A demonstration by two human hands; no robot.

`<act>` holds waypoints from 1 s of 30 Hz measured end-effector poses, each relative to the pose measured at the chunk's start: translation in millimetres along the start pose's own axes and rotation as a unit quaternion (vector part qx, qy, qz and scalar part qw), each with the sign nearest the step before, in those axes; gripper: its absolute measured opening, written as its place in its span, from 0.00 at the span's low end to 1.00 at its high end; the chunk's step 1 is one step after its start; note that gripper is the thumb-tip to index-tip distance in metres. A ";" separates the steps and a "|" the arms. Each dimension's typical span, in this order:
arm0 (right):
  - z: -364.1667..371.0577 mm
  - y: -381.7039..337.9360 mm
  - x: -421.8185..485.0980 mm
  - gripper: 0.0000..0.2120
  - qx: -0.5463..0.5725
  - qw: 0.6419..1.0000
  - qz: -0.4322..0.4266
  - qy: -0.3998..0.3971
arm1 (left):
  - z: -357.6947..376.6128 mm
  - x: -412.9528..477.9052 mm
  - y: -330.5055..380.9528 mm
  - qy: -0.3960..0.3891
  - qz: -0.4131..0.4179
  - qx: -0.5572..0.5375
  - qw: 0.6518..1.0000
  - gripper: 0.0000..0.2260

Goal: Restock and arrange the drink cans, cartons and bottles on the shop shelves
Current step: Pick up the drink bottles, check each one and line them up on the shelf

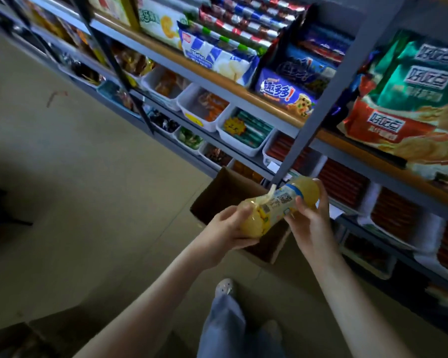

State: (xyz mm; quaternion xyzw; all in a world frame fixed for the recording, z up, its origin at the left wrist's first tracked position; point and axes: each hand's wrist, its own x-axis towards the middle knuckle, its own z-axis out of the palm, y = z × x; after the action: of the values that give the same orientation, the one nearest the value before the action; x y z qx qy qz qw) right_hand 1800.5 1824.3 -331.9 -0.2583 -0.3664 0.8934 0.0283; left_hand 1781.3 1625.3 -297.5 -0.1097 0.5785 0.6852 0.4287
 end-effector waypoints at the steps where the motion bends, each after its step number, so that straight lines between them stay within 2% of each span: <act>1: 2.8 8.4 9.6 0.36 0.006 1.000 0.002 -0.017 | -4.1 8.8 -1.2 0.035 0.031 0.004 0.999 0.29; 3: 11.6 25.2 28.7 0.40 0.015 0.998 0.023 -0.064 | -13.4 23.9 -1.5 0.103 0.112 0.149 0.977 0.27; 5: 24.1 37.9 46.3 0.41 0.008 0.995 0.073 -0.073 | -24.5 35.5 -0.5 0.162 0.176 0.274 0.931 0.24; 9: 35.4 49.9 73.0 0.32 -0.064 0.984 0.168 -0.009 | -50.6 58.1 -9.2 0.191 0.228 0.348 0.889 0.30; 12: 31.8 51.8 90.5 0.29 -0.115 0.967 0.228 0.015 | -66.7 69.2 -19.8 0.165 0.237 0.351 0.891 0.31; 16: 9.3 71.9 120.0 0.20 -0.141 0.947 0.286 0.035 | -83.4 100.4 -37.7 0.131 0.197 0.375 0.896 0.30; 20: -46.7 123.5 172.2 0.26 -0.161 0.931 0.319 0.078 | -114.3 162.5 -77.1 0.075 0.108 0.432 0.892 0.27; 22: -82.8 157.9 205.6 0.31 -0.216 0.921 0.311 0.089 | -136.4 202.8 -108.0 0.076 0.055 0.511 0.854 0.25; 26: -161.3 236.4 280.2 0.31 -0.377 0.884 0.270 0.065 | -181.3 291.2 -179.0 0.113 -0.020 0.647 0.754 0.25; 30: -226.5 318.8 346.9 0.32 -0.484 0.830 0.276 0.018 | -204.8 369.2 -238.1 0.082 -0.074 0.697 0.709 0.28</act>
State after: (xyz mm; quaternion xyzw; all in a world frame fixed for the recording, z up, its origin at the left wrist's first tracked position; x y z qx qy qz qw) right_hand 1654.0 1819.8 -833.6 -0.3458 -0.6649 0.5674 -0.3413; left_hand 1656.0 1604.9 -765.3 0.1222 0.9144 0.0418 0.3835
